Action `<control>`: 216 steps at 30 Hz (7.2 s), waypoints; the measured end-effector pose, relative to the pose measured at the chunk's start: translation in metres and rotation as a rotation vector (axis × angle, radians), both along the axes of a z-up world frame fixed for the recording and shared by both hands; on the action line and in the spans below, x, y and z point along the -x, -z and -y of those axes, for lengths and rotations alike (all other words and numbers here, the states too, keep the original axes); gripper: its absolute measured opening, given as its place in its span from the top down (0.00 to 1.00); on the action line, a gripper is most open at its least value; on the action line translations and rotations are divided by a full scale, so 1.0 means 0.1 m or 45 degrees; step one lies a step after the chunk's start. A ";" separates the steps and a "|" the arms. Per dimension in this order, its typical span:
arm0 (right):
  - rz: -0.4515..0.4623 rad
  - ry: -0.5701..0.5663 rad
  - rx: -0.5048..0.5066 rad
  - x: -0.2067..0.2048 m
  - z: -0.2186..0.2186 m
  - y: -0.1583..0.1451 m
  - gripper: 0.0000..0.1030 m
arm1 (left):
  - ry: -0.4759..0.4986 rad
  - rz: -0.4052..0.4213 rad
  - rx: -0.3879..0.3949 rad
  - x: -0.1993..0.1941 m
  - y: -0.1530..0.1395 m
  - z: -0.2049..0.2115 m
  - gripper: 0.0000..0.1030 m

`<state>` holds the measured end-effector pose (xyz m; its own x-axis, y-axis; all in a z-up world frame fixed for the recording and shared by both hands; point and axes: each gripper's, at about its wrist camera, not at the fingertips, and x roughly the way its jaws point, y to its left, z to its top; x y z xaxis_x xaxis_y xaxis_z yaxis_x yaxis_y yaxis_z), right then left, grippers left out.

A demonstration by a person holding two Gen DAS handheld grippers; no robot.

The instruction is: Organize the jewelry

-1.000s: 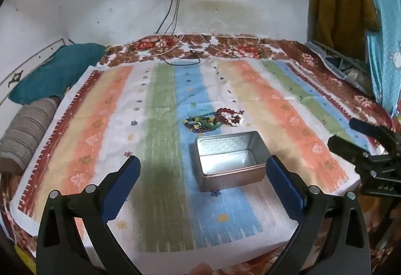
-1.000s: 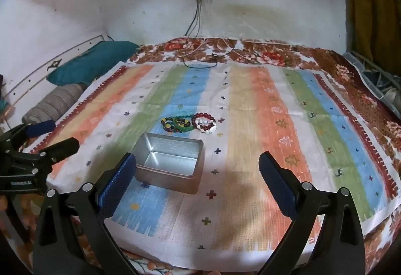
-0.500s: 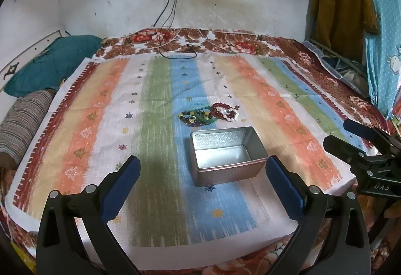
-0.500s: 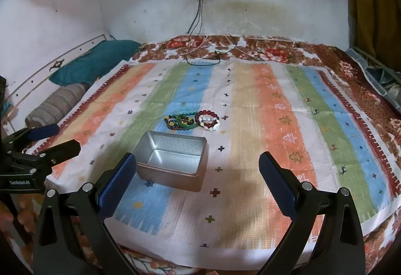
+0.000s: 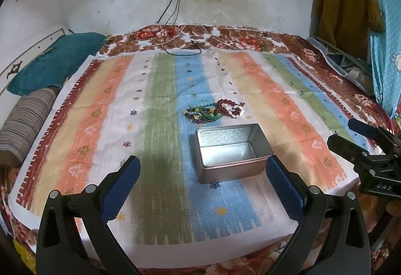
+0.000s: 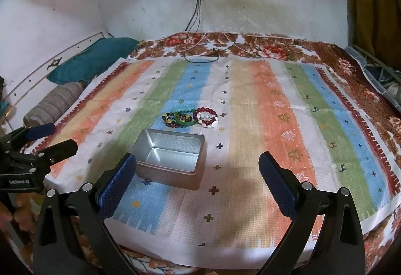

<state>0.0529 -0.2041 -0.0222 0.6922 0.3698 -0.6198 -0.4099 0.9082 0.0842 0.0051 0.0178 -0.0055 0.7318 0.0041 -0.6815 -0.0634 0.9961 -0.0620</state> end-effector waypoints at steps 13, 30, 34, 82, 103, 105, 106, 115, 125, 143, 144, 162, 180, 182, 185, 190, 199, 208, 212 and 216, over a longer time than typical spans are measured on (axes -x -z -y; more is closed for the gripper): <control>-0.034 0.018 0.010 -0.04 -0.01 0.05 0.04 | -0.008 -0.011 -0.001 0.01 0.03 -0.03 0.05; -0.082 -0.021 0.017 -0.17 -0.10 0.07 0.04 | -0.010 -0.052 0.020 -0.09 0.03 -0.04 0.05; -0.092 -0.016 0.013 -0.25 -0.09 0.06 0.04 | 0.008 -0.056 0.009 -0.16 0.02 -0.01 0.05; -0.285 0.031 0.021 -1.36 -0.37 0.22 0.04 | -0.121 -0.292 0.118 -1.55 0.31 -0.25 0.05; -0.411 0.063 0.041 -1.83 -0.48 0.55 0.04 | -0.156 -0.385 0.096 -2.08 0.65 -0.35 0.06; -0.425 0.064 0.048 -1.88 -0.49 0.59 0.04 | -0.156 -0.393 0.093 -2.11 0.68 -0.36 0.06; -0.431 0.065 0.049 -1.90 -0.50 0.60 0.04 | -0.159 -0.398 0.093 -2.14 0.70 -0.37 0.05; -0.498 0.103 0.035 -2.06 -0.49 0.77 0.04 | -0.182 -0.450 0.115 -2.29 0.90 -0.48 0.06; -0.549 0.126 0.070 -2.22 -0.56 0.94 0.04 | -0.139 -0.505 0.141 -2.44 1.07 -0.44 0.06; -0.620 0.158 0.089 -2.52 -0.64 1.22 0.15 | -0.030 -0.606 0.151 -2.74 1.35 -0.38 0.40; -0.622 0.157 0.093 -2.52 -0.65 1.23 0.15 | -0.021 -0.613 0.146 -2.76 1.37 -0.36 0.42; -0.696 0.140 0.094 -2.67 -0.75 1.45 0.58 | 0.013 -0.664 0.119 -2.80 1.51 -0.32 0.77; -0.716 0.102 0.055 -2.68 -0.71 1.46 0.91 | 0.010 -0.644 0.105 -2.77 1.45 -0.34 0.81; -0.710 0.102 0.049 -2.68 -0.69 1.43 0.91 | 0.008 -0.638 0.107 -2.76 1.43 -0.34 0.81; -0.702 0.094 0.052 -2.65 -0.69 1.38 0.91 | 0.010 -0.629 0.111 -2.76 1.39 -0.35 0.81; -0.662 0.092 0.103 -2.61 -0.75 1.29 0.91 | 0.019 -0.605 0.110 -2.75 1.30 -0.32 0.81; -0.559 0.063 0.146 -2.46 -0.78 1.03 0.91 | 0.013 -0.588 0.114 -2.67 1.22 -0.33 0.81; -0.476 0.047 0.164 -2.28 -0.77 0.80 0.91 | 0.008 -0.557 0.089 -2.56 1.10 -0.30 0.81; -0.454 0.037 0.157 -2.18 -0.79 0.71 0.91 | 0.004 -0.533 0.084 -2.50 1.00 -0.30 0.81; -0.414 0.023 0.150 -2.05 -0.82 0.59 0.91 | 0.002 -0.508 0.085 -2.41 0.90 -0.29 0.81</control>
